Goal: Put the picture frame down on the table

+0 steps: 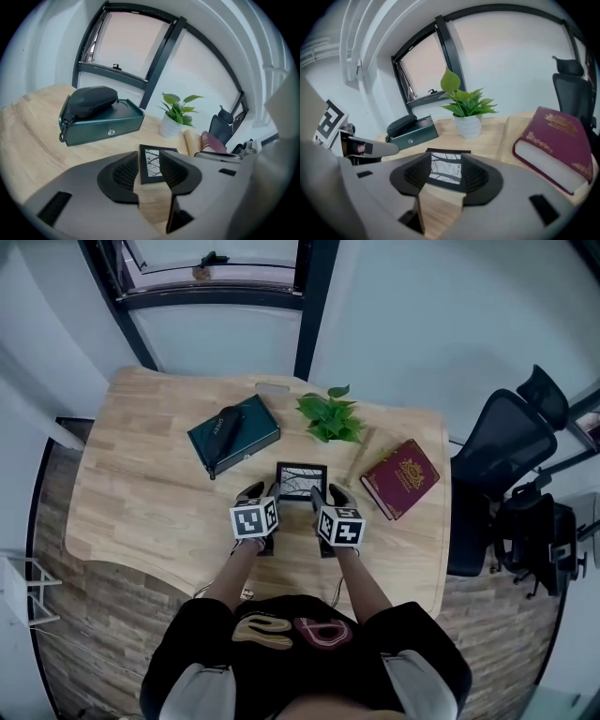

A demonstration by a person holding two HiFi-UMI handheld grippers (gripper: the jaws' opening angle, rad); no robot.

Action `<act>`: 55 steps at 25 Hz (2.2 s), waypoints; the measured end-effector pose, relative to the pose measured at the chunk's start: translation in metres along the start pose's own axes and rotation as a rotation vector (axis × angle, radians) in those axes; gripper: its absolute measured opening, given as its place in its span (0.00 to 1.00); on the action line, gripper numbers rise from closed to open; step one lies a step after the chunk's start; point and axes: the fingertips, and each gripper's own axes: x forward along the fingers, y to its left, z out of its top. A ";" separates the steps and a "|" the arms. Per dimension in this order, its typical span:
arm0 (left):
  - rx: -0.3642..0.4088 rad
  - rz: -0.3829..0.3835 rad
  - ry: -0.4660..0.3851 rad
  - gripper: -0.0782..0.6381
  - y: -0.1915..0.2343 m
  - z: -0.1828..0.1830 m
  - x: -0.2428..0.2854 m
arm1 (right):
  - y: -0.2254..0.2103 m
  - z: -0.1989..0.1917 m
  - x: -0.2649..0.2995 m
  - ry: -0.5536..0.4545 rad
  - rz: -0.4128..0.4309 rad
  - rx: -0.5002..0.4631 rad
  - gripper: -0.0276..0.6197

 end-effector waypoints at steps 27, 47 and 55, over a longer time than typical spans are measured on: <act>0.176 -0.186 -0.301 0.23 -0.028 -0.036 -0.173 | 0.096 -0.037 -0.150 -0.212 -0.102 -0.117 0.32; 0.224 -0.205 -0.300 0.18 -0.017 -0.084 -0.226 | 0.146 -0.088 -0.191 -0.265 -0.168 -0.148 0.10; 0.241 -0.210 -0.313 0.16 -0.020 -0.083 -0.229 | 0.160 -0.086 -0.189 -0.266 -0.158 -0.233 0.06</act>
